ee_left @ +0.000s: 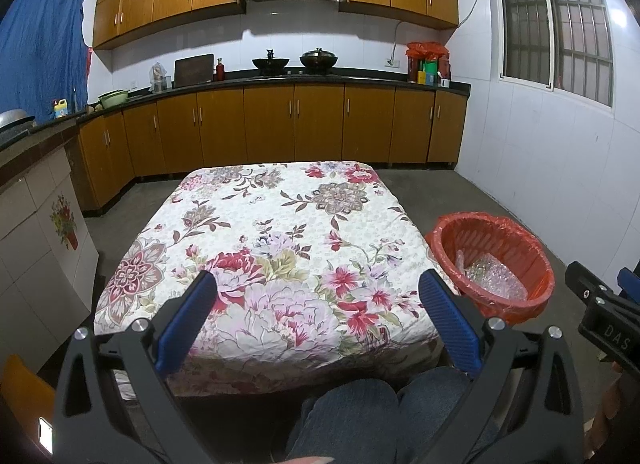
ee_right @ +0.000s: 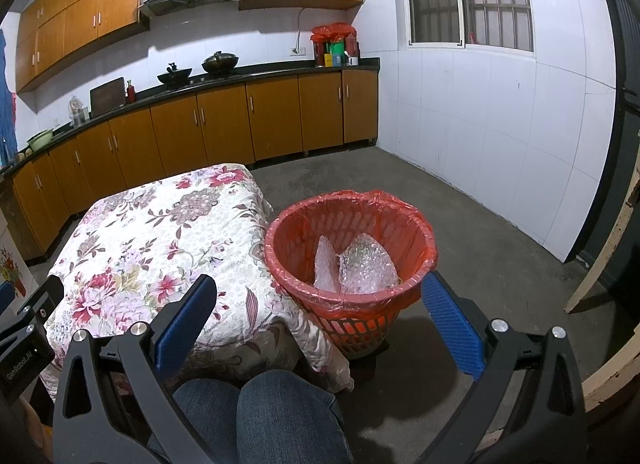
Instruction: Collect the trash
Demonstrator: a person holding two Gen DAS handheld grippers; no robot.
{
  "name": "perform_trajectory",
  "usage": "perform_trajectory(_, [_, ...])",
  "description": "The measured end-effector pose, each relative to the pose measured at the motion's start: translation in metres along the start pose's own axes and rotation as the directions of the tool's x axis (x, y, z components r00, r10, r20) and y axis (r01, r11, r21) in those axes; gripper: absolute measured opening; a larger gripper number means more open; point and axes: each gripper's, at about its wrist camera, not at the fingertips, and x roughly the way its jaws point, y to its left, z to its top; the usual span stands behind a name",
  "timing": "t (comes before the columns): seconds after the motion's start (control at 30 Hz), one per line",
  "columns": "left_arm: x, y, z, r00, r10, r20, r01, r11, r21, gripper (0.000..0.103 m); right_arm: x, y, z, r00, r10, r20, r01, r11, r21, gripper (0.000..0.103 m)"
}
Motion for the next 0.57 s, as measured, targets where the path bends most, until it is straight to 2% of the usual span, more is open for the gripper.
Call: perform_trajectory(0.57, [-0.007, 0.002, -0.009, 1.000, 0.004, 0.004, -0.004, 1.000, 0.002, 0.099, 0.000, 0.000, -0.001, 1.000, 0.001, -0.004, -0.001, 1.000, 0.001, 0.101])
